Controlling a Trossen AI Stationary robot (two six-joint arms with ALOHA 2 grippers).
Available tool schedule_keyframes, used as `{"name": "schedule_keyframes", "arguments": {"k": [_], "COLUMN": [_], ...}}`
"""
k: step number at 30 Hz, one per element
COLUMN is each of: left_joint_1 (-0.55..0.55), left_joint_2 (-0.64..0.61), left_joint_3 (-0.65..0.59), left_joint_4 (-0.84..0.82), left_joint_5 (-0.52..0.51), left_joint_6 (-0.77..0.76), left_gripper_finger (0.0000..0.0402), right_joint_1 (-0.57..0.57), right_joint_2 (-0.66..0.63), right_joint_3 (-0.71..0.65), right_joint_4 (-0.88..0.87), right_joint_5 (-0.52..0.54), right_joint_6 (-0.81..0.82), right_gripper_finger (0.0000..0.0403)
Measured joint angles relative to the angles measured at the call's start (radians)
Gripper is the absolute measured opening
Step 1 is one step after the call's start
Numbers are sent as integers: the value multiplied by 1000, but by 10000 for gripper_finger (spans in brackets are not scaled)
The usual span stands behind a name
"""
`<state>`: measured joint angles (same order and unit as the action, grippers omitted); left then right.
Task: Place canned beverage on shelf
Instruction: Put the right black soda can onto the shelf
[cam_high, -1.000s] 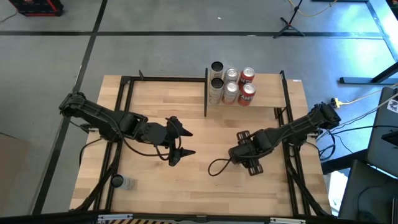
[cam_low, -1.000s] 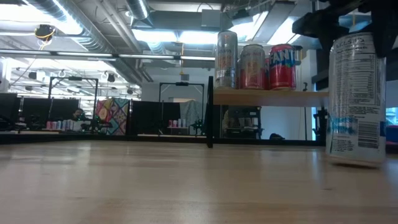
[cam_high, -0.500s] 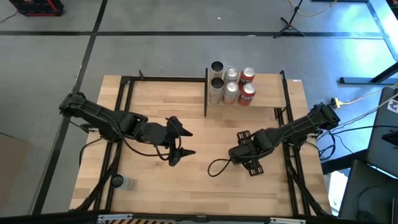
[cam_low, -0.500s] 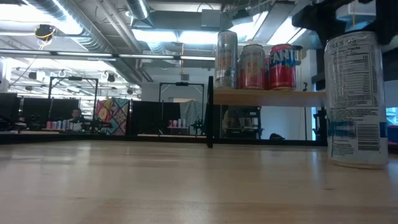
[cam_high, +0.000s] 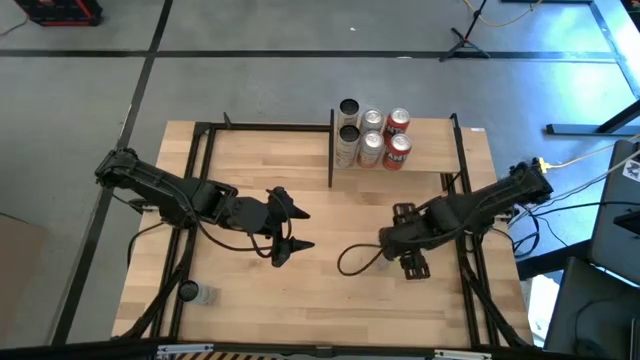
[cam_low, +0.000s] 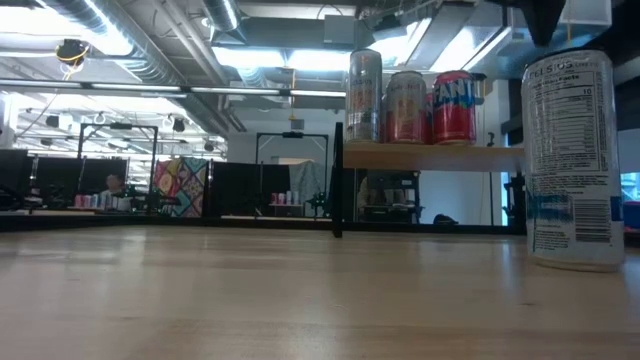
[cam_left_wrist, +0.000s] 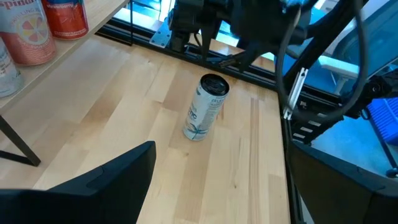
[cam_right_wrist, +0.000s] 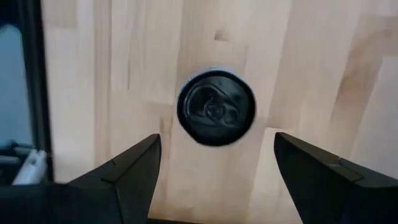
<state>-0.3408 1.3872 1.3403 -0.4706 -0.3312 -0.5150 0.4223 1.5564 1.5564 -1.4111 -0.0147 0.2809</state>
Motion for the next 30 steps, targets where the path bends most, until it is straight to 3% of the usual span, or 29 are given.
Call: {"name": "schedule_keyframes", "arguments": {"k": [9,16,22,30], "left_joint_1": [0,1,31,82], "left_joint_2": [0,47,175,351], "left_joint_3": [0,0,0,0], "left_joint_4": [20,74,199,327], "left_joint_5": [-4,-52,-43,3], "left_joint_6": [-8,-7,1,-5], "left_gripper_finger": [350,350,351,350], "right_joint_1": [130,248,294,291], "right_joint_2": [-197,-302,-332,-332], "right_joint_3": [-113,-269,-424,-585], "right_joint_4": [61,73,101,210], "right_joint_5": [224,334,373,373], "right_joint_6": [345,599,766,868], "right_gripper_finger": [301,301,301,301]}}
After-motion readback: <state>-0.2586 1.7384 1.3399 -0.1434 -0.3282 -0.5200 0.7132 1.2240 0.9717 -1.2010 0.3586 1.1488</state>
